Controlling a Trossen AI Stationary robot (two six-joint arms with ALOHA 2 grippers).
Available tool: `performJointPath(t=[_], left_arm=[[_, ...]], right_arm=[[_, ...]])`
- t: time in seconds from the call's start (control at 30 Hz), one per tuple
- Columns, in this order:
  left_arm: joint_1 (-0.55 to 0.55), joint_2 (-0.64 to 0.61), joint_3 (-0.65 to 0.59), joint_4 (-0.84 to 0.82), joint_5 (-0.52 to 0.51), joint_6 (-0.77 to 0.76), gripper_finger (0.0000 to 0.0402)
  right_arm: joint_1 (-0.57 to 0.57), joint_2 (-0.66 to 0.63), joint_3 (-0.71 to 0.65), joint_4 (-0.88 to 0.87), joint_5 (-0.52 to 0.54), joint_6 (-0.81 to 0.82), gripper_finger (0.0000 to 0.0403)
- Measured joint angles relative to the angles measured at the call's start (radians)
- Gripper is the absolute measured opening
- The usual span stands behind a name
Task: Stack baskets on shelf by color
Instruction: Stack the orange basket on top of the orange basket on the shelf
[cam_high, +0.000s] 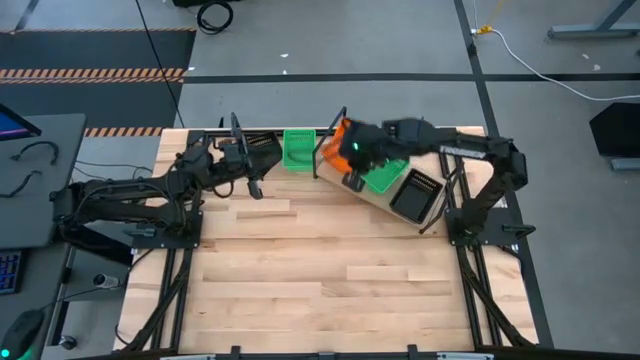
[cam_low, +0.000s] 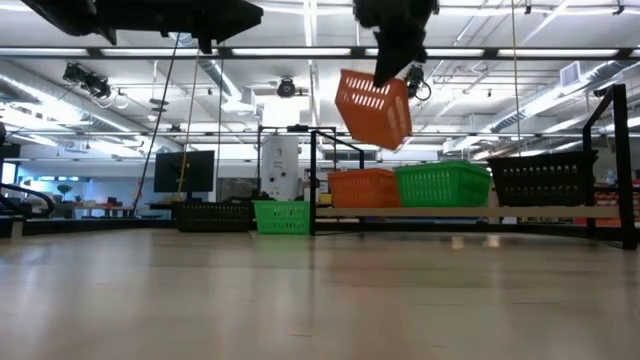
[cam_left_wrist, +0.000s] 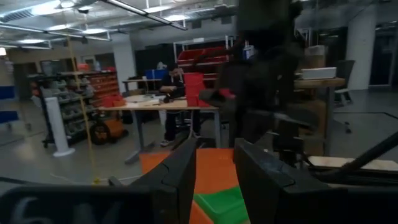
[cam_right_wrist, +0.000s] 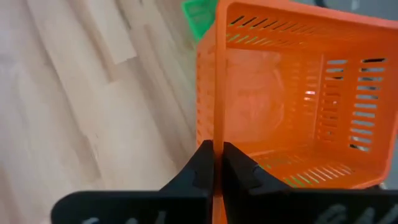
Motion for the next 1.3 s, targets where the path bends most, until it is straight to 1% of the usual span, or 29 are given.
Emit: performJointPath(t=[0.07,0.2,0.37,0.5,0.67,0.77,0.93,1.3], left_arm=[[0.011,-0.003,0.023,-0.026,0.0,0.011,0.0117],[0.027,-0.003,0.045,-0.134,0.001,0.018,0.0117],[0.053,-0.003,0.047,-0.187,0.0,0.021,0.0117],[0.069,-0.003,0.047,-0.185,0.0,0.017,0.0117],[0.071,-0.003,0.047,-0.185,0.0,0.009,0.0117],[0.07,-0.003,0.047,-0.185,0.001,0.001,0.0117],[0.07,-0.003,0.047,-0.197,0.016,-0.017,0.0117],[0.069,-0.002,0.047,-0.222,0.019,-0.018,0.0117]], right_arm=[[-0.064,0.025,0.018,0.0,-0.05,-0.003,0.0012],[-0.148,0.08,0.039,0.014,-0.082,-0.056,0.0014],[-0.192,0.135,0.039,0.016,-0.086,-0.123,0.0014],[-0.217,0.157,0.039,0.019,-0.082,-0.127,0.0014],[-0.232,0.179,0.041,0.019,-0.042,-0.114,0.0014],[-0.235,0.197,0.04,0.008,-0.041,-0.089,0.0014],[-0.23,0.219,0.039,0.006,-0.092,-0.078,0.0017],[-0.185,0.235,0.039,0.026,-0.112,-0.07,0.0017]])
